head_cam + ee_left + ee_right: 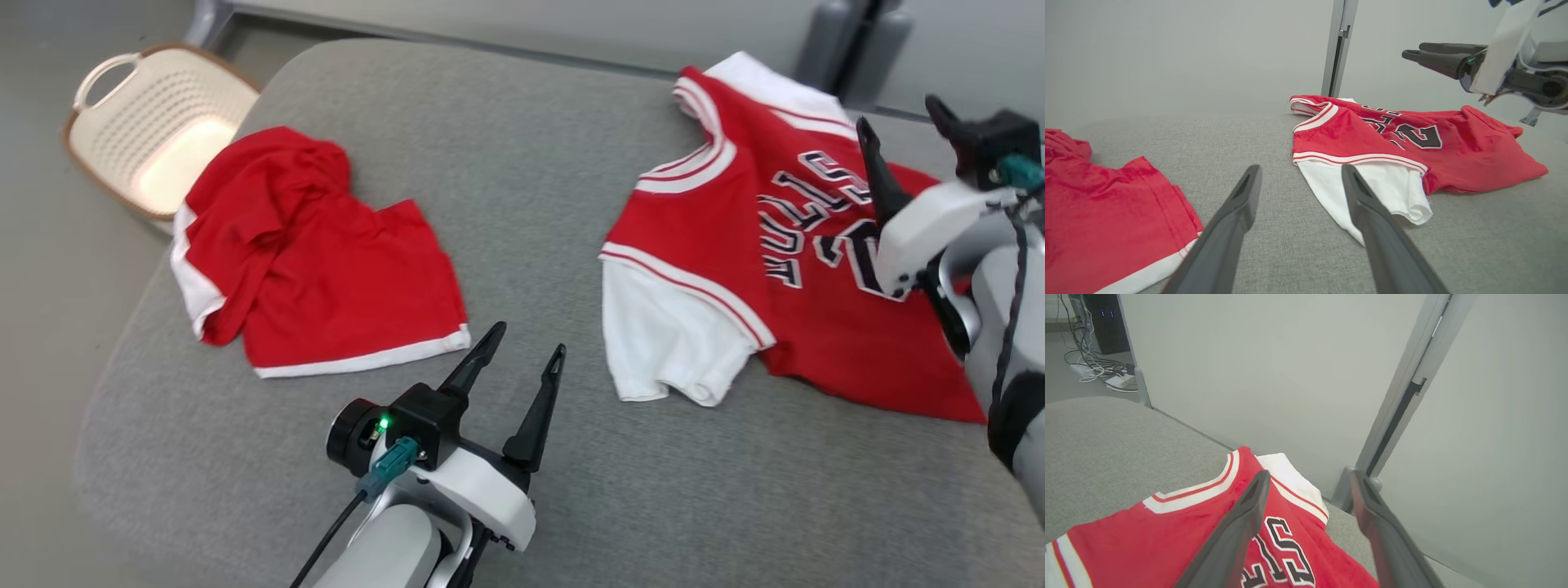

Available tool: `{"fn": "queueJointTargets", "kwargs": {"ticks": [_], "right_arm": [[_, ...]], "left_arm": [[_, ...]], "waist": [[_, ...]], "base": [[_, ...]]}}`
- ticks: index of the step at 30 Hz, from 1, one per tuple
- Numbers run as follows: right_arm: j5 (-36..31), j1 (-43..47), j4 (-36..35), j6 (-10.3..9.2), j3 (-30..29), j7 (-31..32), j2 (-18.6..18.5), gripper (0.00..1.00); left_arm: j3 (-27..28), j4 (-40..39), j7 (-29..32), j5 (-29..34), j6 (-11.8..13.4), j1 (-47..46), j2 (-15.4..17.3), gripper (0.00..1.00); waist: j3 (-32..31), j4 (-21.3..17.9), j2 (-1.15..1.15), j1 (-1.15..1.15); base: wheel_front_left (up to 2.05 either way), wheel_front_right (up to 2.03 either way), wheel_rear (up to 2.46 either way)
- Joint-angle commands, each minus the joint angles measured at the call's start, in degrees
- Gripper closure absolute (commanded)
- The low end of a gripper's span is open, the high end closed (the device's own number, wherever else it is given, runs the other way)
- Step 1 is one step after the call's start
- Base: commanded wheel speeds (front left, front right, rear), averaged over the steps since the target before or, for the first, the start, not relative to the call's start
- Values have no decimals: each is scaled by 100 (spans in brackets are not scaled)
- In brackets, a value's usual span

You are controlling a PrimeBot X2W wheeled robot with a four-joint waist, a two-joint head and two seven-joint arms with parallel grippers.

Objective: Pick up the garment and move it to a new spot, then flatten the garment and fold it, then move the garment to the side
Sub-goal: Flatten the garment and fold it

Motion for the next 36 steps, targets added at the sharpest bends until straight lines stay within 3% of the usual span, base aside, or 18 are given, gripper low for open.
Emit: {"fn": "queueJointTargets", "kwargs": {"ticks": [1, 4, 10, 14, 17, 25, 36], "right_arm": [[88, 197, -101, -6, -110, -70, 2, 0], [290, 738, -468, -6, -513, -127, 14, 0], [233, 2252, -1861, -5, -1577, -114, 117, 0], [174, 3324, -2791, -3, -2540, -115, 445, 0], [49, 3884, -3321, -3, -2911, -115, 670, 0], [-267, 4194, -4054, -4, -3088, 68, 988, 0], [-380, 4332, -4573, -4, -3298, 325, 1017, 0]], "left_arm": [[61, 35, -10, 58, -33, 71, 27, 0], [225, 126, -10, 98, -35, 130, 27, 0], [495, 335, -10, 181, -97, 322, 30, 0], [629, 548, -10, 215, -128, 446, 31, 0], [726, 650, -11, 149, -177, 473, 30, 0], [844, 933, -10, 85, -283, 370, 27, 0], [882, 1851, 318, -220, 19, 15, 26, 0]], "waist": [[-283, -367, 0, 0], [-440, -661, 0, 0], [-640, -1141, 0, 0], [-693, -1352, 0, 0], [-675, -1481, 0, 0], [-572, -1834, 0, 0], [-324, -2211, 0, 0]], "base": [[0, 0, 0], [0, 0, 0], [0, 0, 0], [0, 0, 0], [0, 0, 0], [0, 0, 0], [0, 0, 0]]}}
